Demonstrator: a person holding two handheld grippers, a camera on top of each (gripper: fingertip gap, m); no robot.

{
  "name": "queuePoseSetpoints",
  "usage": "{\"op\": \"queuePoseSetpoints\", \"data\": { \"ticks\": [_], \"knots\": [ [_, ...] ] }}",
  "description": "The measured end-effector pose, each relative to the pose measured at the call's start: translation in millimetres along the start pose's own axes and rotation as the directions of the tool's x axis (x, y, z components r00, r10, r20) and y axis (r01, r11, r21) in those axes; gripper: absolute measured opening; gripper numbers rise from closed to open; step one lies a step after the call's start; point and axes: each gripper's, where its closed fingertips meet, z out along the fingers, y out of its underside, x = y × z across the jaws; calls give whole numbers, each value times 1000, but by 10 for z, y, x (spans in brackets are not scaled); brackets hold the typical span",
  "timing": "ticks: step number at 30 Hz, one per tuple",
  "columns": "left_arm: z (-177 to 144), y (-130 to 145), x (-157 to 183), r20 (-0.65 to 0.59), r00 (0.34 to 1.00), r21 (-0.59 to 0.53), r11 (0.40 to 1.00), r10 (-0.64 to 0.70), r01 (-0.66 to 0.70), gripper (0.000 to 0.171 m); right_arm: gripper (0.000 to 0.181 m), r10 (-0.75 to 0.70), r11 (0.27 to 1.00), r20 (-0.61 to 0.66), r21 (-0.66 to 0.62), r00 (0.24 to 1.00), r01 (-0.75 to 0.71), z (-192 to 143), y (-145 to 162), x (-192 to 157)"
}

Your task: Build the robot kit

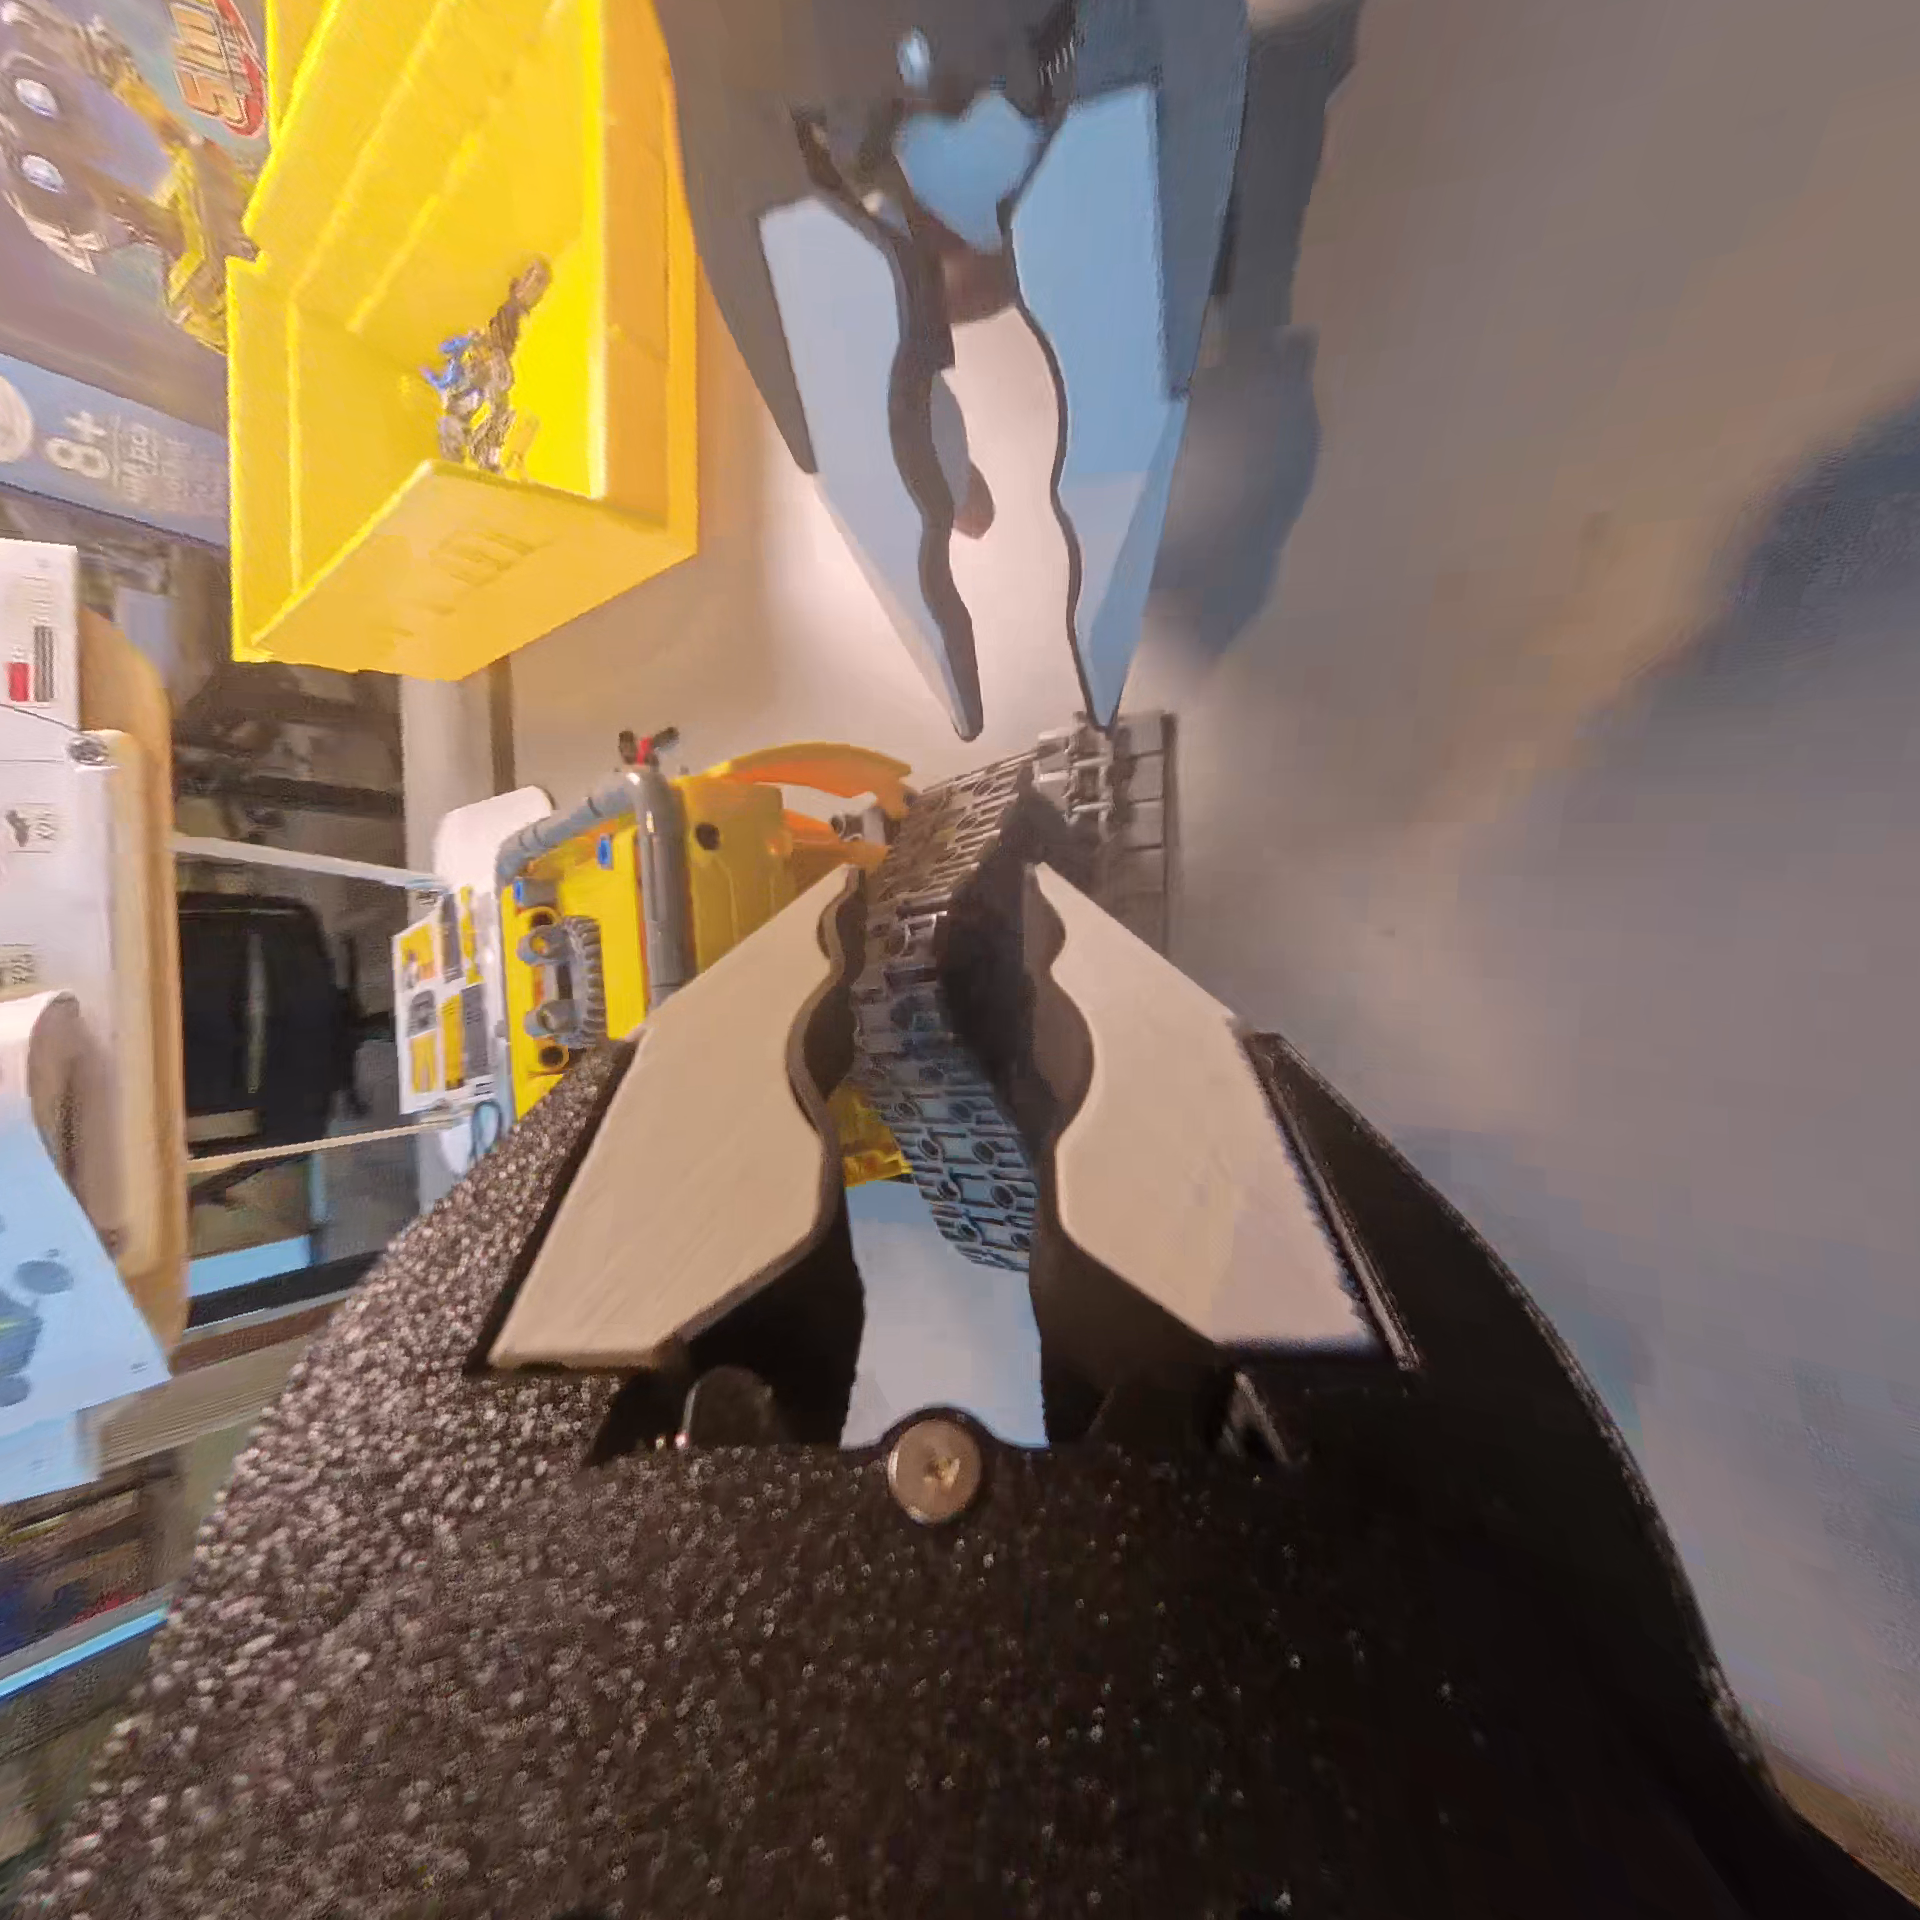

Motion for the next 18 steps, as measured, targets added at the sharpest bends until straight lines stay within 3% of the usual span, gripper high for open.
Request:
{"op": "queuePoseSetpoints", "data": {
  "ticks": [6,13,18],
  "knots": [
    [218,115,49,-8,995,-71,993,98,-98,19,18,-205,977,-123,-78,971,196,127,-33,58],
    [287,36,76,-33,983,-59,982,179,-180,11,15,-277,955,-128,-144,952,259,29,41,26],
    [248,-9,78,-41,987,-36,987,155,-157,21,15,-261,954,-106,-184,960,239,-43,109,-17]
  ]
}}
